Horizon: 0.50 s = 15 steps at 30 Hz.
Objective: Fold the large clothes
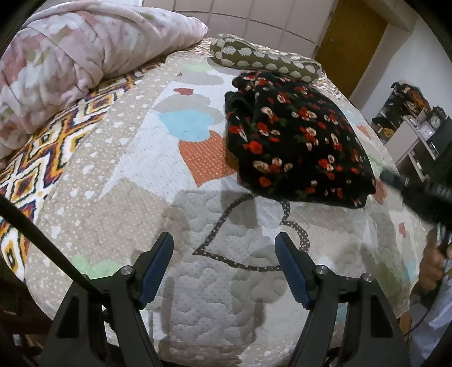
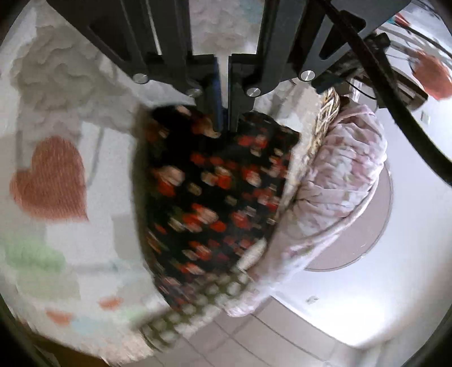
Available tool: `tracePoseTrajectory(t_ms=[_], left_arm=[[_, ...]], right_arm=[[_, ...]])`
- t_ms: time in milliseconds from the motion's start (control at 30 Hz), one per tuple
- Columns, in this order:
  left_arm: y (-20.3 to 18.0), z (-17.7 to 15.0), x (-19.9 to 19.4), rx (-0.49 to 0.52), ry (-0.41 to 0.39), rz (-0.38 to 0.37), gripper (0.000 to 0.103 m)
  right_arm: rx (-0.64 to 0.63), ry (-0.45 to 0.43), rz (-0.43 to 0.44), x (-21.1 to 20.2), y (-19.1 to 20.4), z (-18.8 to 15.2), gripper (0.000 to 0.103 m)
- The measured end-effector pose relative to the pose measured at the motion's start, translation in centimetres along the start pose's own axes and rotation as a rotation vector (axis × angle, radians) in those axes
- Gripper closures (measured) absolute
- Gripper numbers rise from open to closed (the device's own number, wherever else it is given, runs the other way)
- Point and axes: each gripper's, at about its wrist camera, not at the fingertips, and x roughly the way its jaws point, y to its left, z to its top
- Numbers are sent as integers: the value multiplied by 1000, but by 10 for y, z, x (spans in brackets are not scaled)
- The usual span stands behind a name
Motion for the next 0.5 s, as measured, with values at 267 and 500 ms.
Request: tracePoseTrajectory(t_ms=[267,500], left_arm=[[-10,-12,20,21,36,12,29],[-22,-25,43,59,49,45,16]], right_arm=[[-58,19,-127,39,11,-7,76],[-168,-30,-276,17,25,-46,69]])
